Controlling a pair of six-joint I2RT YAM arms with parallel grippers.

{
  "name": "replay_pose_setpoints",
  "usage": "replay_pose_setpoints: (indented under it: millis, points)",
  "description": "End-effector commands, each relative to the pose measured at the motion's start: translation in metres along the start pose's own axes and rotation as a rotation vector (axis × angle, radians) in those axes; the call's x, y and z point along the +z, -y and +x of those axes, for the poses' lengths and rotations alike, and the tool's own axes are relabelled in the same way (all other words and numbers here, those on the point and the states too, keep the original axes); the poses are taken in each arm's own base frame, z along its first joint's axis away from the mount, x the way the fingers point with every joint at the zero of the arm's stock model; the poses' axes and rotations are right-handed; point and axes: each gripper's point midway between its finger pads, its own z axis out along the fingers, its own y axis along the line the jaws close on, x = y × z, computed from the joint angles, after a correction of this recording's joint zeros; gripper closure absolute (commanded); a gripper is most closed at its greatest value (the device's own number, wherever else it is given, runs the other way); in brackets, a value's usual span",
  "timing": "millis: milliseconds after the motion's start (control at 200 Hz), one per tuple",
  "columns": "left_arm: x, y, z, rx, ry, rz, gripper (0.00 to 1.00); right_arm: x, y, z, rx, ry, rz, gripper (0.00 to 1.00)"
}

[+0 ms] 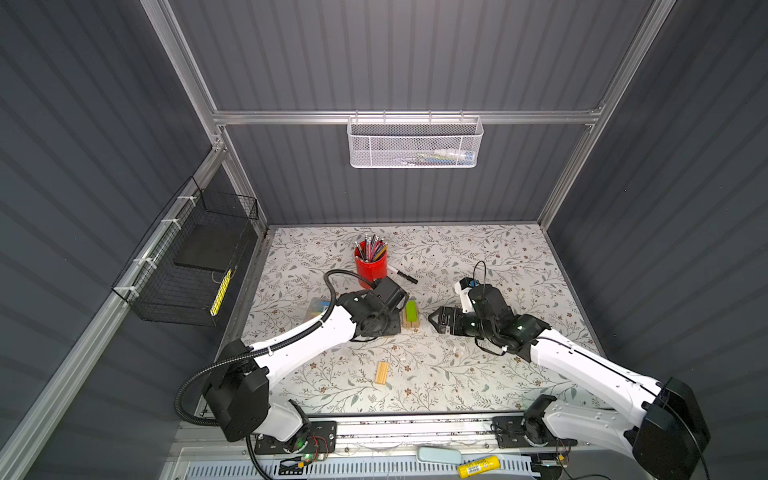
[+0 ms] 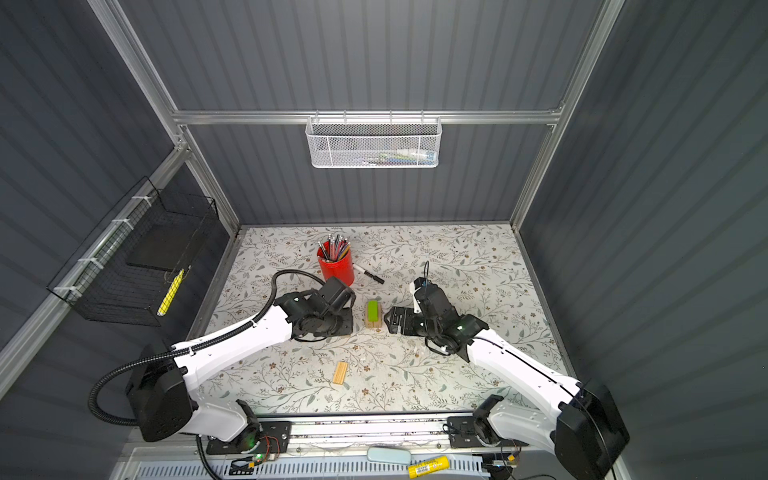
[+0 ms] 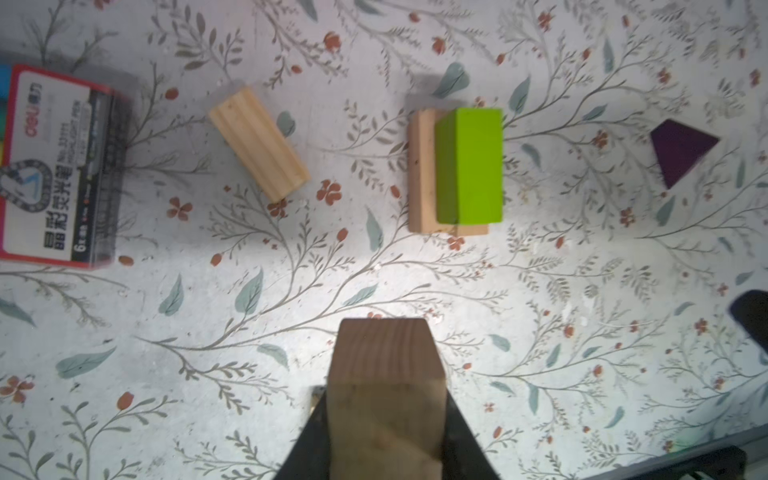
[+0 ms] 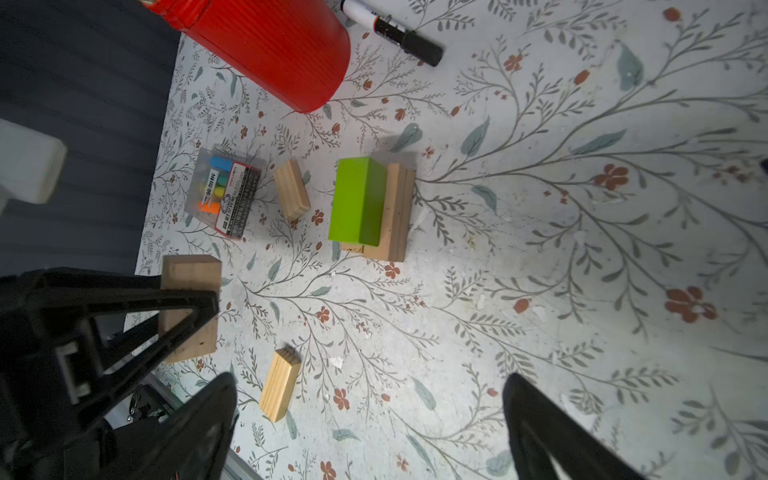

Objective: Build the wood block tower
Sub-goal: 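Lift the wooden block with the left gripper and carry it over the stack, then lower the wooden block beside the green block with the left gripper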

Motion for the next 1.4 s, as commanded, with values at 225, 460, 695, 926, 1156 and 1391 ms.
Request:
replay_pose_setpoints:
  millis: [225,460,695,926,1156,1391]
  points:
    - [0.018,0.037,-0.037,0.022,0.017,-0.022,0.9,-0.005,0.03,-0.008,0.052,-0.017,0.06,0.01]
    - [0.033,0.054,-0.059,0.033,0.03,-0.059,0.91,0.003,0.05,-0.005,0.099,-0.054,0.1,0.01]
    - [0.051,0.052,-0.063,0.039,0.007,-0.136,0.9,0.006,0.06,-0.005,0.129,-0.065,0.103,0.01]
    - [0.065,0.052,-0.06,0.04,-0.02,-0.183,0.9,0.008,0.066,-0.003,0.153,-0.072,0.1,0.01]
    - [0.073,0.051,-0.06,0.053,-0.023,-0.227,0.89,0.01,0.068,-0.002,0.166,-0.078,0.093,0.01]
    - [0.08,0.049,-0.06,0.048,-0.025,-0.252,0.87,0.012,0.07,-0.001,0.175,-0.084,0.09,0.01]
